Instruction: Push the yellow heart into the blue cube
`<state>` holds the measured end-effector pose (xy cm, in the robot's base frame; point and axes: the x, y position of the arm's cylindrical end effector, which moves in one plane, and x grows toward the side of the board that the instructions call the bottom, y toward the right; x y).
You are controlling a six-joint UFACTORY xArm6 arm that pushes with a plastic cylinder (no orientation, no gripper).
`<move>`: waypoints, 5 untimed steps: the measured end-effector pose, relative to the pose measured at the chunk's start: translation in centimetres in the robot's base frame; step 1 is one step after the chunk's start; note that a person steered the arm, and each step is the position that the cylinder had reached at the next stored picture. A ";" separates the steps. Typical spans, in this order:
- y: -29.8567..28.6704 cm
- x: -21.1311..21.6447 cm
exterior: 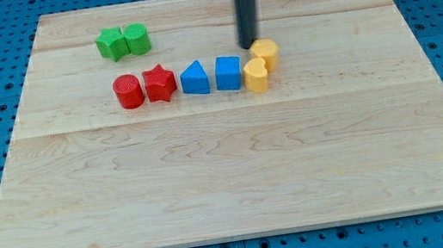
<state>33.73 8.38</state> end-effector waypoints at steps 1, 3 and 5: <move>4.7 1.6; 7.8 7.4; 0.6 10.7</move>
<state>44.48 8.96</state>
